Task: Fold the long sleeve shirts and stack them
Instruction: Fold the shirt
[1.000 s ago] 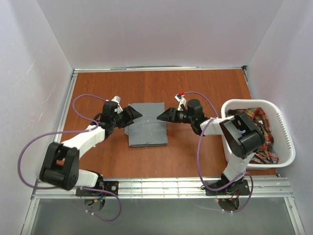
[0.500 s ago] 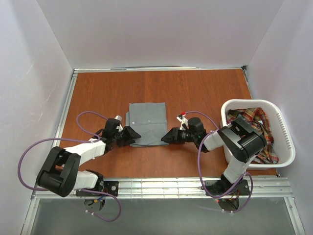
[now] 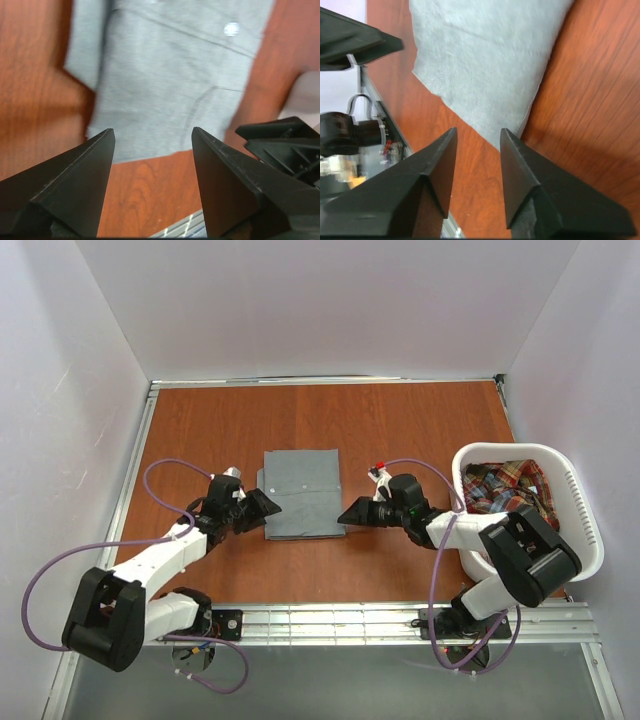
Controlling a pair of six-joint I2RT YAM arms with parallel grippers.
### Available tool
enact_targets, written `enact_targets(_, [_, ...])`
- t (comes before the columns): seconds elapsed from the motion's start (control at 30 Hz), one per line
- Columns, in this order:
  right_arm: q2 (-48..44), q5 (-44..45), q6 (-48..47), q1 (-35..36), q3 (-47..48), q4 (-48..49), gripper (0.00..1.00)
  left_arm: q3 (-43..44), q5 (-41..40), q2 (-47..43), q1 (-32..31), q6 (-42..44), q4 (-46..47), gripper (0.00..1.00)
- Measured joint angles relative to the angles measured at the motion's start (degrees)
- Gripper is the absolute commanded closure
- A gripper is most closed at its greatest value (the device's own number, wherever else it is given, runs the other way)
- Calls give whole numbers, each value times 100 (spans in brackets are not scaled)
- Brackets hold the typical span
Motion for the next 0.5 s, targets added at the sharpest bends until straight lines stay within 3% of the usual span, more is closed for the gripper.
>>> enact_targets(0.23, [-258, 304, -619, 205, 802, -1104, 78, 234, 166, -205, -153, -15, -221, 53])
enact_targets(0.5, [492, 498, -699, 444, 935, -1421, 83, 120, 273, 431, -186, 20, -192, 61])
